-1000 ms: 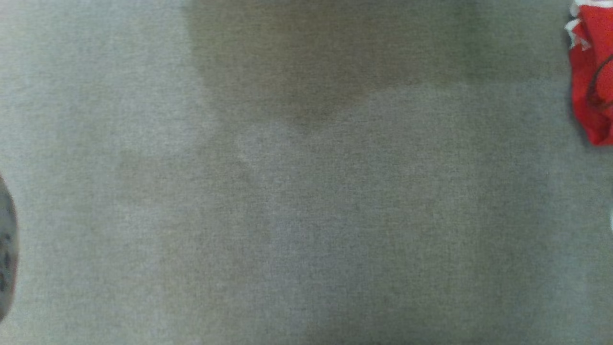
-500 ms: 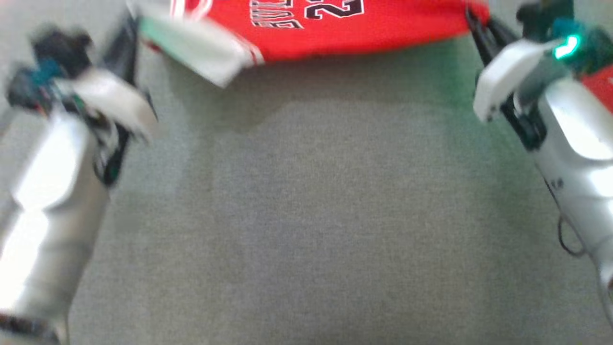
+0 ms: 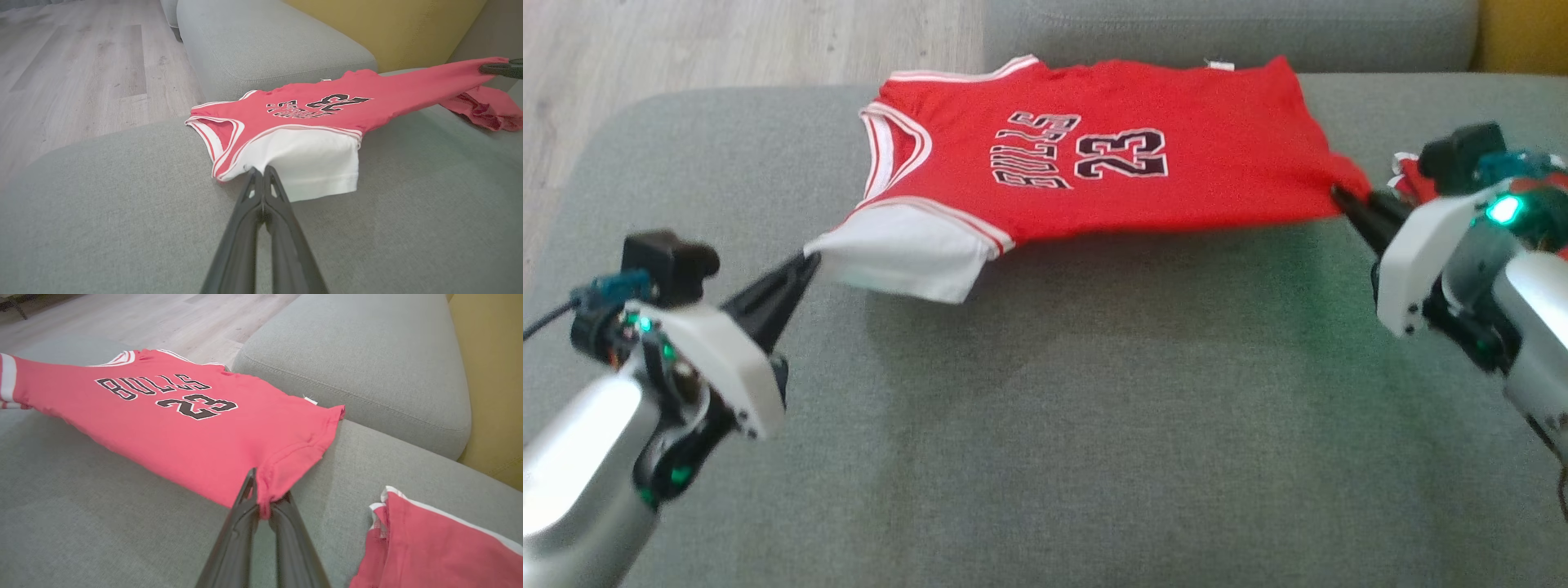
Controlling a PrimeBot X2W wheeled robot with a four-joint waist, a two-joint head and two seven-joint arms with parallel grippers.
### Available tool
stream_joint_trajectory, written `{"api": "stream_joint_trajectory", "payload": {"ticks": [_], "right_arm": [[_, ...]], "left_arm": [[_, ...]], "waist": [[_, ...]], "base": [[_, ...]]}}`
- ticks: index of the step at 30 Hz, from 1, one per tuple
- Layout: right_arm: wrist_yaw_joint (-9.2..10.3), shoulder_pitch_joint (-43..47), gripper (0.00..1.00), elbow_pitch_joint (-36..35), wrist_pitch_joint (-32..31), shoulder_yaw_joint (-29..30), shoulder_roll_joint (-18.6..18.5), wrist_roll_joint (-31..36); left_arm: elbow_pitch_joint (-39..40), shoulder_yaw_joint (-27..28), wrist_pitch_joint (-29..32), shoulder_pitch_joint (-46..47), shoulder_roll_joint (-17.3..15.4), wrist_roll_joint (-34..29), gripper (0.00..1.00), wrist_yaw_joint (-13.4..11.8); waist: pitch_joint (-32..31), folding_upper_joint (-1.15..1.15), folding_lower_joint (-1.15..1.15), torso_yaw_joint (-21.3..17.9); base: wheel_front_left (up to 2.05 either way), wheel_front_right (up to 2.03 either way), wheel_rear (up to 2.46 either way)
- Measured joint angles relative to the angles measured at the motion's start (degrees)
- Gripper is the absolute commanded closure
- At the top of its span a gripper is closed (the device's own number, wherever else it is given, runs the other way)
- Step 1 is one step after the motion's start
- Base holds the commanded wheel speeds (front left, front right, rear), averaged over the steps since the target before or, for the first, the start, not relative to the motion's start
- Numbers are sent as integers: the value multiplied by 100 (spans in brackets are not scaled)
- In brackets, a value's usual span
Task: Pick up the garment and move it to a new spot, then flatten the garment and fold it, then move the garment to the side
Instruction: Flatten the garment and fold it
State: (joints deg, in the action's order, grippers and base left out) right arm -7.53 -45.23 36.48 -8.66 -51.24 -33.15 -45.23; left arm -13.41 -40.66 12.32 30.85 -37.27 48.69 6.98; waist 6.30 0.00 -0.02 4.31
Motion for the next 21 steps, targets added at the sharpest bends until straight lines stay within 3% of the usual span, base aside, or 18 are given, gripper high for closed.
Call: {"api": "stream_joint_trajectory", "payload": {"ticks": [13, 21], "right_arm": [[0, 945, 100, -1380, -970, -490, -754, -1239], [0, 1015, 100, -1647, -1060, -287, -906, -1339]], "left_arm": [[2024, -5, 1044, -1355, -992, 956, 100, -515], [2171, 144, 976, -1352, -1007, 989, 100, -756]], "waist": [[-427, 0, 1, -96], [-296, 0, 2, -128]], "base": [[0, 0, 0], [0, 0, 0]]}}
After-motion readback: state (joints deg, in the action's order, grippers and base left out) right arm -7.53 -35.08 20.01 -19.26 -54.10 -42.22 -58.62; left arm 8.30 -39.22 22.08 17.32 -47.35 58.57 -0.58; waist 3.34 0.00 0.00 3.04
